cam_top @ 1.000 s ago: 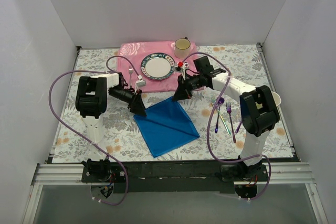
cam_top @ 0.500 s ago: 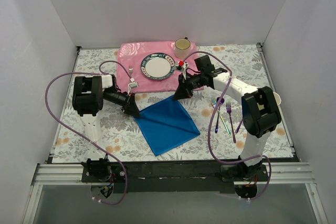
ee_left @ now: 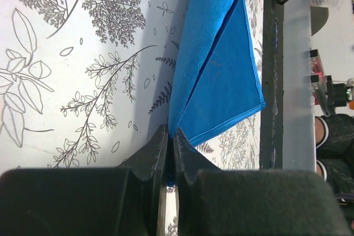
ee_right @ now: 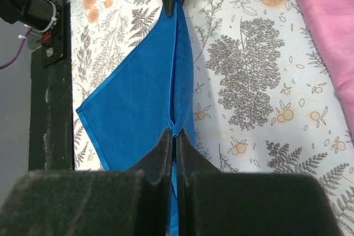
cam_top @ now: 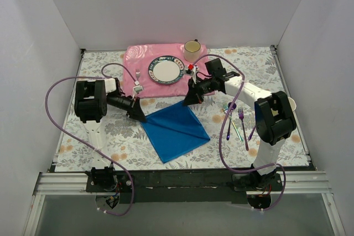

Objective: Fold the napkin into a case and place the utensils inside
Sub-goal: Pick up the upper triangle-folded napkin from the center of the board, then turn over the upper triangle folded napkin at the center of the board.

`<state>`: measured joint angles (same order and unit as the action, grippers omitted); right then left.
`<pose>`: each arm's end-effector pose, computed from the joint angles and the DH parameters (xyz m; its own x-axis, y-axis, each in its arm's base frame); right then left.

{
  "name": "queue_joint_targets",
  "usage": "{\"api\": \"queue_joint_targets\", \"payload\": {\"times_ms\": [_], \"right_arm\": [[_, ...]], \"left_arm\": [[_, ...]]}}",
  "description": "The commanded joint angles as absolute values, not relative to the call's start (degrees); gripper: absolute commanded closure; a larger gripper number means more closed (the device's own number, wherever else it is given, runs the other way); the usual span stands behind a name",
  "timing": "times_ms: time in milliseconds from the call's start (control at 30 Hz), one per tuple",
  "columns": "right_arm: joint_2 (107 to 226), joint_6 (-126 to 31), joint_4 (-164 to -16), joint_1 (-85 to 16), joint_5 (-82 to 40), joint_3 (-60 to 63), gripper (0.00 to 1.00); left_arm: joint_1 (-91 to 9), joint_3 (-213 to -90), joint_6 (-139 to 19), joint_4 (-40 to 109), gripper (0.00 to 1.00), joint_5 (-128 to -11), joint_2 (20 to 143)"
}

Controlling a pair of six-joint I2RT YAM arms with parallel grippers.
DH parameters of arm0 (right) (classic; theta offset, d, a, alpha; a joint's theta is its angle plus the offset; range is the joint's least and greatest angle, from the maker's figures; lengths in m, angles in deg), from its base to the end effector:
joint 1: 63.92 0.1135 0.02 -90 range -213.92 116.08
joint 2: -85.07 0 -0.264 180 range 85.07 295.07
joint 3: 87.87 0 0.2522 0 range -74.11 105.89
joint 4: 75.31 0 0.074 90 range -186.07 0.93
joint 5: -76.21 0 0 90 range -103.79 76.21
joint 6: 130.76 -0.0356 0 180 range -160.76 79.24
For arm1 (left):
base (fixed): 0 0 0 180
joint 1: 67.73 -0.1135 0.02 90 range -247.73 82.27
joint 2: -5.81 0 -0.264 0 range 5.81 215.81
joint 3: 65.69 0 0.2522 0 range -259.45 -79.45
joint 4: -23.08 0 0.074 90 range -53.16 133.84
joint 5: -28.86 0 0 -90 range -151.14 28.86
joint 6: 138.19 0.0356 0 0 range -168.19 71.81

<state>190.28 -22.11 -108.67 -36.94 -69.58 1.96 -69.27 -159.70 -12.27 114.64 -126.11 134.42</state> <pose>0.3381 0.2052 0.2307 -0.3977 -0.4042 -0.8236 -0.9164 0.1312 0.3781 0.3405 -0.0231 0.1047 -0.9738 0.2221 0.0487 0.0315 0.3436 -0.9386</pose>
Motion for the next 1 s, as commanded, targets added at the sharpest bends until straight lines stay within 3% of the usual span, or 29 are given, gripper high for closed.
{"api": "queue_joint_targets", "payload": {"times_ms": [0, 467, 733, 967], "right_arm": [[186.2, -20.3, -107.6, -37.7, -66.4, 4.4, 0.99], [172.3, -15.5, -86.3, -39.0, -52.6, -2.0, 0.99], [172.8, -16.0, -87.1, -40.2, -53.4, 2.4, 0.99], [165.0, -16.9, -87.7, -40.3, -55.2, -2.9, 0.99]], "left_arm": [[-69.8, -162.0, -17.1, 110.8, 1.0, -125.4, 124.1], [-69.8, -156.8, -41.5, 74.6, 1.0, -109.8, 96.0], [-69.8, -167.4, -42.1, 79.1, 1.0, -109.2, 96.2], [-68.4, -166.1, -37.0, 85.4, 1.0, -106.1, 89.5]]}}
